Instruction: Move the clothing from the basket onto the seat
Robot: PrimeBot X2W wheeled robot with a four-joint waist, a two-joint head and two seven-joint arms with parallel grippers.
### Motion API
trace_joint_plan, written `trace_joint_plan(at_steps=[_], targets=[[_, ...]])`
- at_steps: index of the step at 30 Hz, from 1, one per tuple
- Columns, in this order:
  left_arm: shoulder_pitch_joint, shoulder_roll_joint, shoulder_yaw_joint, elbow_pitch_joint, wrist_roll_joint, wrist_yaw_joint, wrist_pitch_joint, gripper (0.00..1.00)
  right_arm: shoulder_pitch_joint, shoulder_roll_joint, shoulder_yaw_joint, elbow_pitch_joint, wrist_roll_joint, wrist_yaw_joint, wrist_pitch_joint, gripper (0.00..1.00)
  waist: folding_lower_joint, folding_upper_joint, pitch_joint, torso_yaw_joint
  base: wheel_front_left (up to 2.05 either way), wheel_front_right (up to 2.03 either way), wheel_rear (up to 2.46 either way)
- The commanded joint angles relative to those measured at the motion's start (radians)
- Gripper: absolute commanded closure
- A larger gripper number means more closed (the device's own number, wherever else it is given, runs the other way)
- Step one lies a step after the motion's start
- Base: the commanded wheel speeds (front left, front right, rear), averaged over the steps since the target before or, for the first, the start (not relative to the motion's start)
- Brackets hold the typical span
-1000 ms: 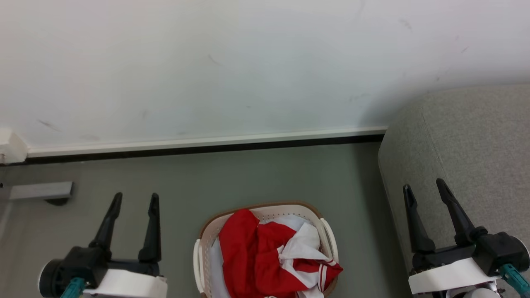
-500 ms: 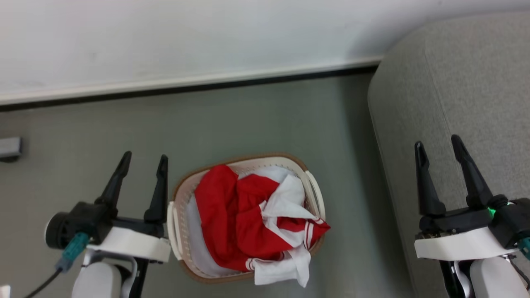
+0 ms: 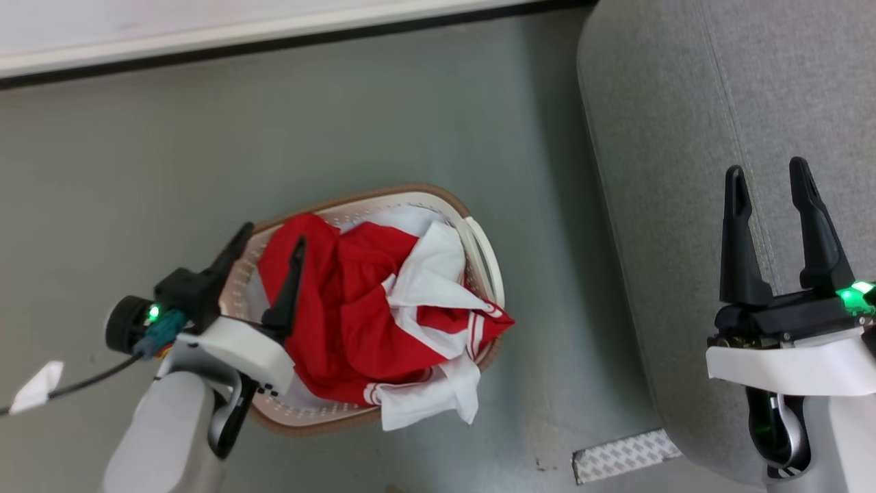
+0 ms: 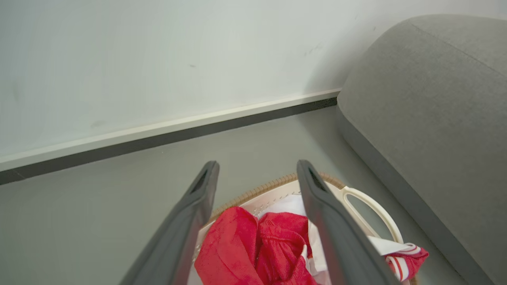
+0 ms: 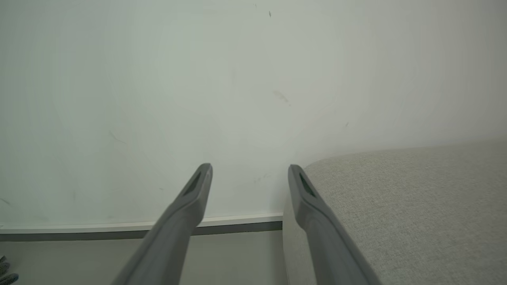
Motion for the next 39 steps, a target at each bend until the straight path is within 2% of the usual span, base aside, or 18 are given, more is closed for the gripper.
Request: trace_joint_plan(at_steps=[1, 7, 20, 25, 32, 33, 35, 39], targets=[[-0.027, 0.019, -0.020, 0.037, -0.022, -0.002, 0.012, 0.00, -0.019, 0.001, 0.002, -0.008, 0.009, -0.002, 0.000, 0.00, -0.0002, 0.0000, 0.039, -0.031, 0.00, 0.00, 0.00], [-0.135, 0.056, -0.165, 0.183, -0.106, -0.002, 0.109, 0.00, -0.040, 0.001, 0.005, -0.043, 0.091, -0.002, 0.000, 0.00, -0.0002, 0.0000, 0.101, -0.069, 0.00, 0.00, 0.00], [-0.287, 0.160, -0.431, 0.331, -0.335, -0.001, 0.371, 0.00, -0.062, 0.001, 0.014, -0.085, 0.199, -0.002, 0.000, 0.00, -0.0002, 0.0000, 0.222, -0.151, 0.00, 0.00, 0.00], [-0.328, 0.197, -0.498, 0.372, -0.388, -0.001, 0.426, 0.00, -0.058, 0.001, 0.023, -0.086, 0.214, -0.002, 0.000, 0.00, -0.0002, 0.0000, 0.265, -0.178, 0.00, 0.00, 0.00], [-0.368, 0.221, -0.572, 0.430, -0.432, -0.001, 0.433, 0.00, -0.059, 0.001, 0.033, -0.090, 0.228, -0.002, 0.000, 0.00, -0.0002, 0.0000, 0.302, -0.207, 0.00, 0.00, 0.00], [-0.373, 0.223, -0.580, 0.436, -0.439, -0.001, 0.431, 0.13, -0.059, 0.001, 0.033, -0.090, 0.229, -0.002, 0.000, 0.00, -0.0002, 0.0000, 0.304, -0.209, 0.00, 0.00, 0.00], [-0.384, 0.221, -0.598, 0.443, -0.452, -0.001, 0.419, 1.00, -0.061, 0.001, 0.032, -0.086, 0.231, -0.002, 0.000, 0.00, -0.0002, 0.0000, 0.305, -0.210, 0.00, 0.00, 0.00], [-0.396, 0.212, -0.631, 0.457, -0.471, -0.001, 0.382, 1.00, -0.064, 0.001, 0.031, -0.072, 0.224, -0.002, 0.000, 0.00, -0.0002, 0.0000, 0.286, -0.202, 0.00, 0.00, 0.00]])
